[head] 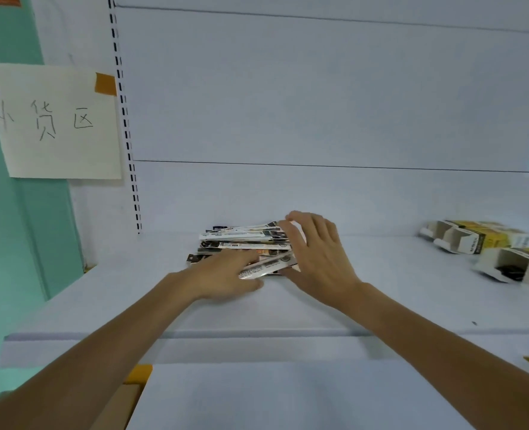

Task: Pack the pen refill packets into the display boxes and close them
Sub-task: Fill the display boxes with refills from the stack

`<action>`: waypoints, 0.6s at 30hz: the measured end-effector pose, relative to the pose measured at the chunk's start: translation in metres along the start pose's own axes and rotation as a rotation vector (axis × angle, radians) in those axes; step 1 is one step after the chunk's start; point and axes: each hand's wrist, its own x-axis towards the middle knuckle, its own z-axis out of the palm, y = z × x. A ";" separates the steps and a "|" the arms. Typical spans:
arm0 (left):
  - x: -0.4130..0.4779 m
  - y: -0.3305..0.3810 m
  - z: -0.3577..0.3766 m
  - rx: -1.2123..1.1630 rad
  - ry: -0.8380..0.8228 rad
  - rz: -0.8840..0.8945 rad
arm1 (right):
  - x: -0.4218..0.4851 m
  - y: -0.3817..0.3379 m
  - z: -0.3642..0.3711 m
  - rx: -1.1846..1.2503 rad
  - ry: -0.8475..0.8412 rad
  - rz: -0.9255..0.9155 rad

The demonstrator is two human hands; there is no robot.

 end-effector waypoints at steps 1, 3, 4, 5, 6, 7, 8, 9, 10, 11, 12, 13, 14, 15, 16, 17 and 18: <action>0.002 0.002 0.002 0.042 -0.010 0.011 | -0.002 0.004 -0.002 0.011 -0.061 0.017; 0.008 0.008 0.006 0.151 -0.034 0.030 | -0.006 0.013 -0.004 0.165 -0.210 0.091; 0.011 0.012 0.007 0.199 -0.035 0.041 | -0.009 0.016 -0.003 0.268 -0.268 0.108; 0.014 0.016 0.008 0.228 -0.030 0.049 | -0.012 0.019 -0.002 0.358 -0.287 0.106; 0.016 0.020 0.009 0.240 -0.020 0.049 | -0.015 0.022 -0.001 0.445 -0.296 0.118; 0.019 0.024 0.011 0.249 0.001 0.047 | -0.017 0.024 -0.002 0.523 -0.300 0.141; 0.021 0.027 0.012 0.254 0.031 0.043 | -0.019 0.028 -0.003 0.593 -0.310 0.180; 0.024 0.031 0.014 0.261 0.063 0.040 | -0.020 0.031 -0.004 0.667 -0.308 0.251; 0.029 0.036 0.015 0.277 0.101 0.040 | -0.019 0.034 -0.006 0.741 -0.300 0.383; 0.034 0.043 0.017 0.306 0.136 0.033 | -0.019 0.037 -0.006 0.821 -0.264 0.521; 0.041 0.051 0.018 0.339 0.166 0.023 | -0.020 0.041 -0.005 0.874 -0.232 0.624; 0.048 0.060 0.019 0.362 0.183 0.011 | -0.021 0.046 -0.006 0.860 -0.228 0.655; 0.055 0.068 0.021 0.372 0.189 0.002 | -0.025 0.053 -0.007 0.788 -0.256 0.623; 0.062 0.076 0.023 0.380 0.184 -0.007 | -0.031 0.063 -0.008 0.731 -0.295 0.574; 0.070 0.084 0.027 0.397 0.173 -0.013 | -0.038 0.074 -0.012 0.695 -0.324 0.533; 0.078 0.092 0.032 0.426 0.155 -0.013 | -0.044 0.089 -0.018 0.671 -0.330 0.514; 0.086 0.103 0.037 0.454 0.138 -0.009 | -0.050 0.103 -0.024 0.661 -0.303 0.510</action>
